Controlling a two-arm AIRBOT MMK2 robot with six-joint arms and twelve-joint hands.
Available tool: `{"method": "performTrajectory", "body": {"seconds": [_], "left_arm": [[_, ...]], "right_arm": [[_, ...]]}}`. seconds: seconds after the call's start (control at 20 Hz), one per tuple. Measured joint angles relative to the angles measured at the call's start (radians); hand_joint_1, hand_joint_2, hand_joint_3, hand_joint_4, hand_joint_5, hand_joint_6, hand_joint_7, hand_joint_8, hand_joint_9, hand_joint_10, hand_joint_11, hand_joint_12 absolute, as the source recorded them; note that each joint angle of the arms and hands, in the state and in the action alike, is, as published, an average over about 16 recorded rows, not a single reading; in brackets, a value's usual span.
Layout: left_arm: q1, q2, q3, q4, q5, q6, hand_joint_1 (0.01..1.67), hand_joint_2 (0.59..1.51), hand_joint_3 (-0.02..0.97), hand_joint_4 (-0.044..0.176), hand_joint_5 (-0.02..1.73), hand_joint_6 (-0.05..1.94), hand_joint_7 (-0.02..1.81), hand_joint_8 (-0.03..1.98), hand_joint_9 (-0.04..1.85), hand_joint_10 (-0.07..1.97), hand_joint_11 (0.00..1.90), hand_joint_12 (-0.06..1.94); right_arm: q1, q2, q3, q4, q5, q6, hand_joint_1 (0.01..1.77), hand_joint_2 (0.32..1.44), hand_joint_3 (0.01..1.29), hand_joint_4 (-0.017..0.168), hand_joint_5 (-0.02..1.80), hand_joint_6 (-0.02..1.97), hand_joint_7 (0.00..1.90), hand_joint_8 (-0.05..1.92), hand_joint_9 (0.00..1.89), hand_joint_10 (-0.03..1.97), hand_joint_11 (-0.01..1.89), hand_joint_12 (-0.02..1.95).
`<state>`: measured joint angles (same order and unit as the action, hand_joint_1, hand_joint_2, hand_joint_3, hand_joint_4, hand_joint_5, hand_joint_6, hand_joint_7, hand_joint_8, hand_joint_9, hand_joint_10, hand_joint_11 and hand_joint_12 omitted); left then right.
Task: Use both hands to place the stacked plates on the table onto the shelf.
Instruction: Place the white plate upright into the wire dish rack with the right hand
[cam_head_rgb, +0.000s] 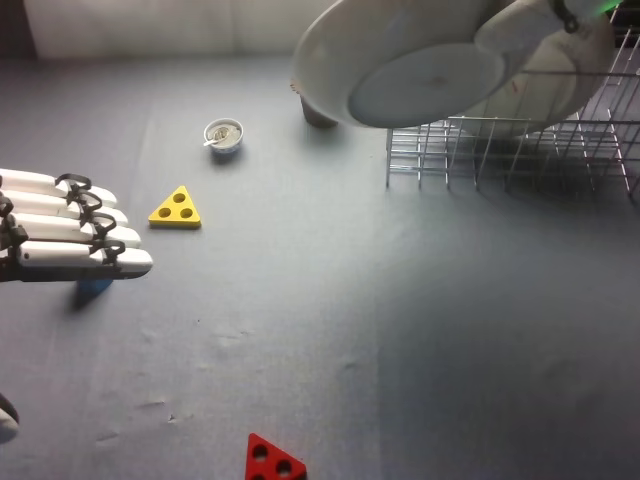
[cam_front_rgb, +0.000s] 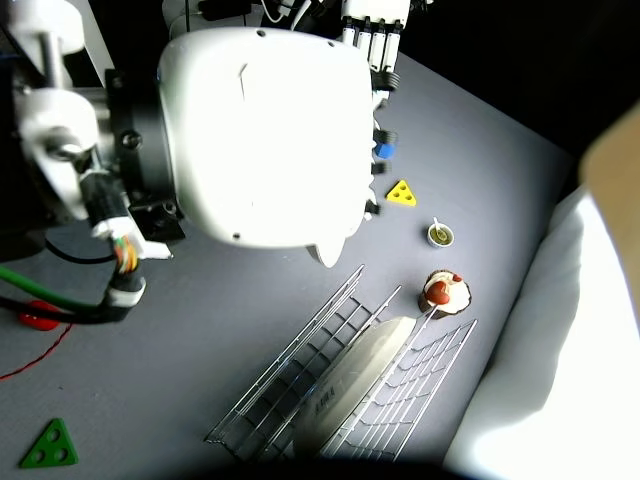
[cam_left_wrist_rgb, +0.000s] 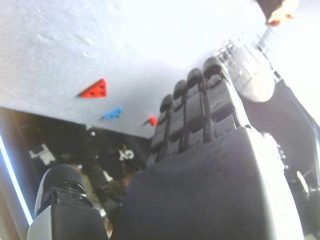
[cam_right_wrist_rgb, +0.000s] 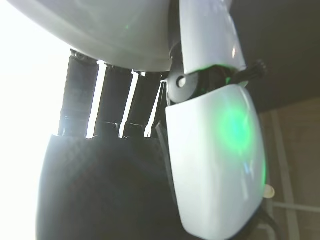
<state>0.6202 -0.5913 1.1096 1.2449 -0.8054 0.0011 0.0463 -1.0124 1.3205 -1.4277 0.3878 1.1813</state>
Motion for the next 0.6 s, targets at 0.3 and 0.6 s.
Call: {"method": "performTrajectory", "body": {"seconds": [0.3,0.6], "left_arm": [[-0.005,-0.004,-0.002,-0.001,-0.005,0.000,0.12,0.950,0.013,0.007,0.04,0.02,0.09,0.00,0.10,0.00,0.09,0.02],[-0.008,-0.008,-0.013,-0.015,-0.003,0.000,0.13,0.947,0.013,0.006,0.04,0.02,0.09,0.00,0.09,0.00,0.09,0.02]], "right_arm": [[0.010,0.001,0.023,-0.028,-0.084,0.050,1.49,0.94,0.01,-0.008,0.96,0.71,1.21,0.42,1.26,0.45,1.00,1.35],[0.010,0.002,0.057,-0.032,-0.133,0.070,1.49,0.95,0.01,-0.008,0.93,0.72,1.13,0.58,1.23,0.53,0.96,1.42]]}}
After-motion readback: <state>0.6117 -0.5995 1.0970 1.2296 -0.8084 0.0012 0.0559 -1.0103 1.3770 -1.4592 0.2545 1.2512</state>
